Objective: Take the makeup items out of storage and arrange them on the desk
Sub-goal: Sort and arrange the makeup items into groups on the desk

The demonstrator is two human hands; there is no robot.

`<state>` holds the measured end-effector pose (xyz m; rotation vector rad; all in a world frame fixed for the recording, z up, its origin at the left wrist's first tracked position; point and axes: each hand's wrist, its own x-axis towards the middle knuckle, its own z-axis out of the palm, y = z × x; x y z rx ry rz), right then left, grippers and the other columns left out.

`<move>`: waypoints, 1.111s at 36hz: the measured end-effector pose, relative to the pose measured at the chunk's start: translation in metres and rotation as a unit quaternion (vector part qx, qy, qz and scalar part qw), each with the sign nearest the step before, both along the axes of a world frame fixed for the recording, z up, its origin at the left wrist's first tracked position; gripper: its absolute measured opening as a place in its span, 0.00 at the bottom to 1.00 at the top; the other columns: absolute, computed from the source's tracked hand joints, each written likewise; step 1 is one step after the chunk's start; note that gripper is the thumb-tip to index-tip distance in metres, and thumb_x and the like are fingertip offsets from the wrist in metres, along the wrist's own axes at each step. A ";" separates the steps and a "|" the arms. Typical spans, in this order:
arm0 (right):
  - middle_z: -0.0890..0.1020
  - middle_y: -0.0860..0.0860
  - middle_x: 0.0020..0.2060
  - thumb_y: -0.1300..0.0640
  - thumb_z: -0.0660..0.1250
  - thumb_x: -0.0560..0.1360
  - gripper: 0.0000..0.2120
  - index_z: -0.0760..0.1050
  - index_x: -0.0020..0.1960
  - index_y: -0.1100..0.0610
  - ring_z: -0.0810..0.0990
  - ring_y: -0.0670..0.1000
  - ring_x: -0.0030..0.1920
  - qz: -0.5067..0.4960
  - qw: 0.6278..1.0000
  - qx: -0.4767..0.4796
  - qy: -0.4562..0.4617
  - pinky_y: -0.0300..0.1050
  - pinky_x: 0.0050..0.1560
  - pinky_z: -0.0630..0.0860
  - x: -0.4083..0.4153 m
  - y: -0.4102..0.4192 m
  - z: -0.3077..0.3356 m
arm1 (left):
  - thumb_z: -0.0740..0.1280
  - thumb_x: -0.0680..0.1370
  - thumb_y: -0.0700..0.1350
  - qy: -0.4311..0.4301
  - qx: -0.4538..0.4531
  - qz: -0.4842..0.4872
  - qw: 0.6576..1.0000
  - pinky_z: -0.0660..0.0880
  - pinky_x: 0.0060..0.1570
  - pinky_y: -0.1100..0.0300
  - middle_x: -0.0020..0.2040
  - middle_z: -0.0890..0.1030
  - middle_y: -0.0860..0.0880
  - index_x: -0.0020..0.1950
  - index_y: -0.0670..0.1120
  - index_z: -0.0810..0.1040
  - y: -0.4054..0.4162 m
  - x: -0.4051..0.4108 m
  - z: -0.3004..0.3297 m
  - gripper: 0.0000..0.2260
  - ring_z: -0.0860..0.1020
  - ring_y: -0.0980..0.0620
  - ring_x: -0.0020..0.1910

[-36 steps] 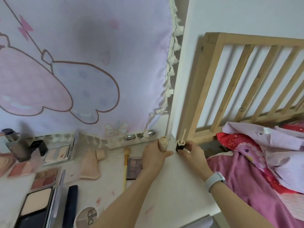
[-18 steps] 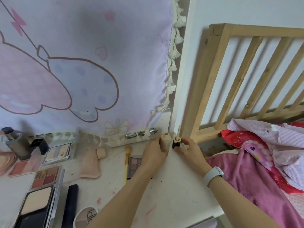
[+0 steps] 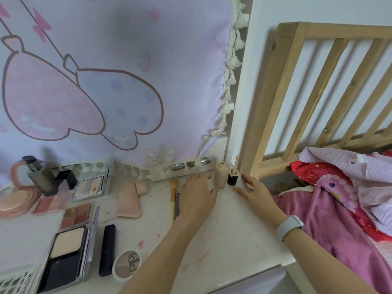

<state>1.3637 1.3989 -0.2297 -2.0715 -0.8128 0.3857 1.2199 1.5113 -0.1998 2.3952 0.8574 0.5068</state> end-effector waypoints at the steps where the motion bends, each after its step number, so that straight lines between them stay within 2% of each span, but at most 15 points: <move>1: 0.71 0.52 0.67 0.54 0.67 0.75 0.27 0.63 0.72 0.58 0.70 0.50 0.66 -0.012 1.000 -0.005 0.001 0.37 0.61 0.61 -0.002 -0.003 -0.001 | 0.64 0.78 0.49 -0.007 0.001 0.008 1.000 0.65 0.64 0.56 0.66 0.73 0.53 0.67 0.50 0.71 0.000 -0.007 0.001 0.18 0.68 0.52 0.66; 3: 0.75 0.54 0.64 0.56 0.65 0.76 0.22 0.67 0.69 0.59 0.72 0.53 0.65 -0.059 0.997 -0.005 -0.039 0.39 0.60 0.63 -0.009 -0.009 -0.001 | 0.64 0.78 0.49 -0.027 -0.007 0.028 0.999 0.64 0.65 0.56 0.63 0.74 0.53 0.65 0.50 0.73 -0.001 -0.021 0.004 0.16 0.69 0.53 0.64; 5: 0.80 0.55 0.57 0.60 0.63 0.76 0.15 0.75 0.62 0.59 0.77 0.54 0.58 -0.130 0.986 0.022 -0.104 0.39 0.55 0.65 -0.021 -0.014 0.001 | 0.64 0.78 0.49 -0.035 -0.014 0.042 0.998 0.65 0.64 0.54 0.62 0.75 0.53 0.64 0.50 0.74 -0.002 -0.034 0.007 0.15 0.69 0.53 0.64; 7: 0.81 0.53 0.48 0.62 0.64 0.75 0.09 0.78 0.54 0.59 0.79 0.51 0.49 -0.136 0.973 0.074 -0.172 0.39 0.50 0.68 -0.037 -0.017 0.006 | 0.63 0.78 0.49 -0.040 -0.019 0.052 0.998 0.66 0.63 0.52 0.62 0.75 0.52 0.64 0.49 0.74 0.000 -0.047 0.009 0.15 0.69 0.52 0.64; 10: 0.80 0.48 0.47 0.60 0.66 0.75 0.09 0.78 0.54 0.55 0.78 0.47 0.48 0.021 0.968 0.053 -0.246 0.34 0.50 0.68 -0.065 -0.014 0.015 | 0.63 0.78 0.48 -0.050 -0.038 0.067 0.996 0.67 0.63 0.51 0.63 0.75 0.52 0.64 0.49 0.74 0.002 -0.063 0.012 0.14 0.71 0.51 0.63; 13: 0.77 0.50 0.59 0.55 0.66 0.75 0.15 0.74 0.62 0.55 0.74 0.49 0.60 0.185 0.934 -0.005 -0.307 0.43 0.59 0.69 -0.085 0.001 0.021 | 0.62 0.78 0.47 -0.068 -0.055 0.084 0.993 0.67 0.63 0.50 0.61 0.77 0.50 0.63 0.48 0.74 0.003 -0.075 0.014 0.14 0.72 0.49 0.61; 16: 0.64 0.51 0.72 0.47 0.65 0.75 0.26 0.64 0.70 0.53 0.62 0.51 0.71 0.247 0.919 -0.074 -0.297 0.50 0.68 0.62 -0.093 0.024 0.021 | 0.61 0.79 0.48 -0.076 -0.062 0.092 0.991 0.69 0.61 0.50 0.61 0.77 0.50 0.63 0.48 0.75 0.004 -0.086 0.016 0.14 0.73 0.49 0.60; 19: 0.53 0.51 0.76 0.43 0.64 0.74 0.35 0.53 0.75 0.50 0.54 0.51 0.74 0.266 0.913 -0.165 -0.263 0.52 0.70 0.57 -0.093 0.041 0.018 | 0.62 0.79 0.49 -0.095 -0.075 0.087 0.989 0.70 0.61 0.53 0.59 0.77 0.53 0.62 0.50 0.75 0.004 -0.098 0.017 0.13 0.73 0.52 0.59; 23: 0.65 0.51 0.70 0.40 0.61 0.74 0.33 0.55 0.74 0.49 0.62 0.54 0.68 0.239 0.891 -0.207 -0.325 0.52 0.63 0.62 -0.093 0.047 0.017 | 0.63 0.78 0.48 -0.137 -0.099 0.076 0.983 0.68 0.51 0.65 0.52 0.75 0.58 0.58 0.51 0.76 0.005 -0.113 0.018 0.09 0.74 0.57 0.54; 26: 0.71 0.51 0.65 0.41 0.64 0.73 0.31 0.61 0.72 0.51 0.67 0.54 0.64 0.219 0.919 -0.142 -0.296 0.46 0.62 0.65 -0.098 0.035 0.019 | 0.64 0.78 0.45 -0.190 -0.171 0.062 0.965 0.69 0.44 0.76 0.49 0.76 0.59 0.54 0.52 0.75 0.005 -0.120 0.020 0.06 0.75 0.65 0.47; 28: 0.74 0.51 0.60 0.45 0.67 0.72 0.29 0.65 0.70 0.52 0.71 0.51 0.60 0.203 0.951 -0.050 -0.227 0.38 0.58 0.65 -0.104 0.022 0.025 | 0.64 0.79 0.44 -0.211 -0.219 0.063 0.951 0.72 0.47 0.74 0.49 0.77 0.59 0.55 0.51 0.76 0.004 -0.121 0.019 0.06 0.75 0.66 0.47; 31: 0.74 0.43 0.56 0.48 0.69 0.72 0.24 0.67 0.66 0.47 0.72 0.37 0.55 0.189 0.973 0.056 -0.119 0.26 0.54 0.66 -0.118 0.004 0.040 | 0.63 0.80 0.47 -0.231 -0.383 0.057 0.893 0.77 0.52 0.60 0.53 0.80 0.52 0.58 0.47 0.76 0.000 -0.118 0.021 0.09 0.80 0.54 0.51; 35: 0.75 0.39 0.58 0.51 0.69 0.72 0.19 0.68 0.60 0.43 0.71 0.35 0.59 0.180 0.973 0.120 -0.082 0.25 0.58 0.65 -0.135 -0.011 0.051 | 0.62 0.78 0.56 -0.249 -0.609 -0.055 0.751 0.77 0.55 0.51 0.56 0.82 0.45 0.59 0.46 0.80 -0.012 -0.114 0.021 0.17 0.81 0.44 0.54; 37: 0.72 0.38 0.60 0.52 0.70 0.72 0.19 0.69 0.61 0.43 0.69 0.34 0.61 0.171 0.974 0.123 -0.084 0.24 0.59 0.62 -0.142 -0.015 0.053 | 0.63 0.77 0.56 -0.273 -0.665 -0.073 0.691 0.78 0.52 0.49 0.56 0.81 0.41 0.58 0.46 0.81 -0.017 -0.112 0.019 0.18 0.80 0.40 0.55; 40: 0.69 0.37 0.62 0.55 0.70 0.73 0.20 0.69 0.62 0.44 0.66 0.35 0.64 0.178 0.967 0.125 -0.130 0.25 0.63 0.60 -0.148 -0.019 0.056 | 0.68 0.72 0.54 -0.307 -0.683 -0.080 0.658 0.78 0.50 0.47 0.53 0.82 0.40 0.58 0.44 0.80 -0.022 -0.110 0.017 0.20 0.80 0.37 0.53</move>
